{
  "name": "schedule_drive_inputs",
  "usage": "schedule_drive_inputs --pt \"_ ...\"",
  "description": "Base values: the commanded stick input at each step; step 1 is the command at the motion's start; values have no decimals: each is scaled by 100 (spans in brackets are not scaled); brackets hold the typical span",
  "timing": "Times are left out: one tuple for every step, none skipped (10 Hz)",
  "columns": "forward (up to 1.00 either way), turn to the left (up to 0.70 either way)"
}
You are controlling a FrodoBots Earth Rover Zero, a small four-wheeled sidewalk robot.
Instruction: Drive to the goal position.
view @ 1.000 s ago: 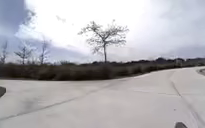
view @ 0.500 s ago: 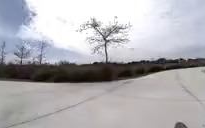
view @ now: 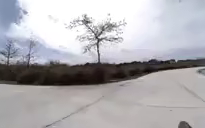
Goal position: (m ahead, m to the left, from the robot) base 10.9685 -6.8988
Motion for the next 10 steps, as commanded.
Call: schedule_drive_inputs --pt "100 -40" --pt "100 -40" --pt "100 -40" --pt "100 -40" --pt "100 -40" --pt "100 -40" --pt "100 -40" --pt "94 -38" --pt "35 -14" --pt "0 0"
